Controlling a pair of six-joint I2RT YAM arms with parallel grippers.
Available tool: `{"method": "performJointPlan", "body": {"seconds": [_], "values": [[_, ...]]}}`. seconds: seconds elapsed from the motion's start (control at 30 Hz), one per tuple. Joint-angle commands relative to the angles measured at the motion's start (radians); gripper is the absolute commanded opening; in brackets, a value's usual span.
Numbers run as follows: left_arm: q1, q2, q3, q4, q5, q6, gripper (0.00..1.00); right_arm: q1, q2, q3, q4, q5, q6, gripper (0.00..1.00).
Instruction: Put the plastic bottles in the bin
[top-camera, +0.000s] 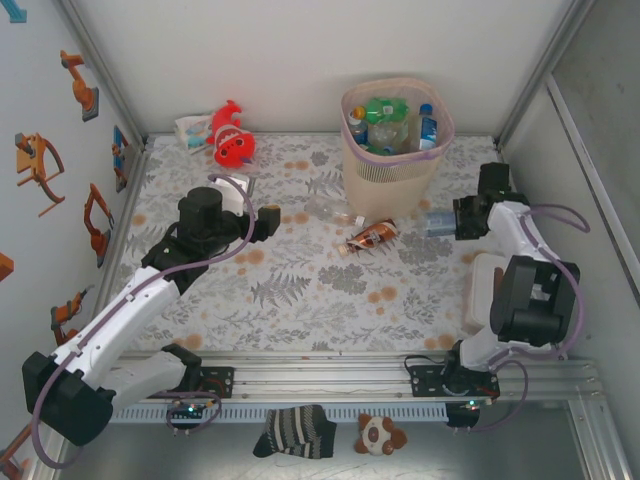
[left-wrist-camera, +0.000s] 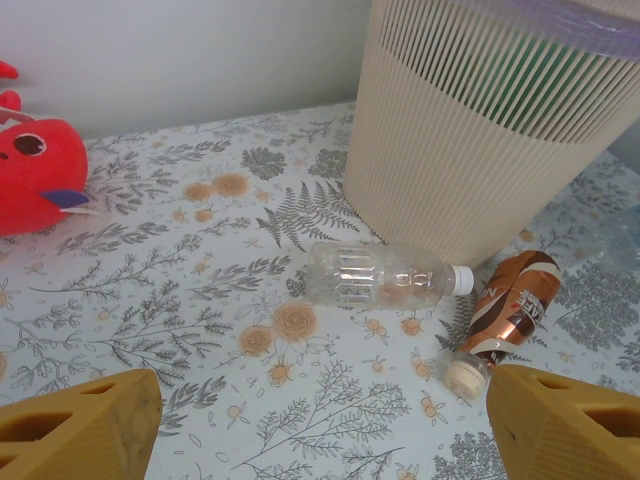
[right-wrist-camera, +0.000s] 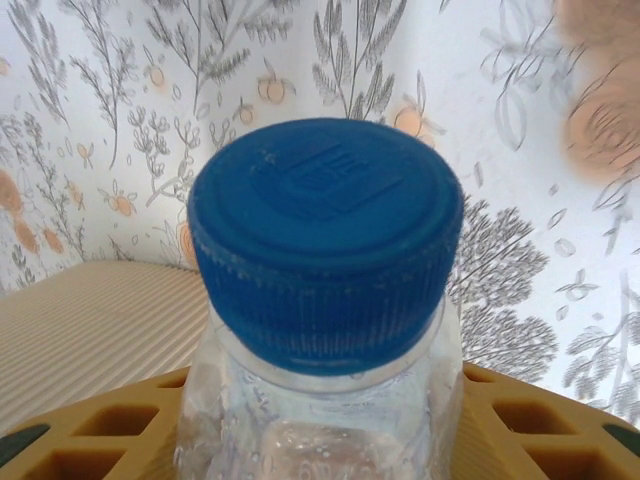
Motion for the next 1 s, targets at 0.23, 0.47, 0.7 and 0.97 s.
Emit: {"method": "performJointPlan", "body": {"seconds": [0.23,0.47,0.7,0.97], "values": [[0.005,0.028,0.005,0.025,0.030,-0.004,0.84,0.006,-0.143,0.074,-0.051,0.253,-0.337,0.43],[0.005,0.058,0.029,0.029,0.041,0.002,0.84,0.015,-0.216,0.152,-0.017,0.278,-0.646,0.41],[0.004,0.077,0.035,0.045,0.056,-0.006,0.84,0.024,-0.274,0.232,0.004,0.276,-0.812,0.41],[0.005,0.081,0.039,0.045,0.056,-0.008,0.84,0.048,-0.250,0.400,-0.021,0.179,-0.848,0.40]]}}
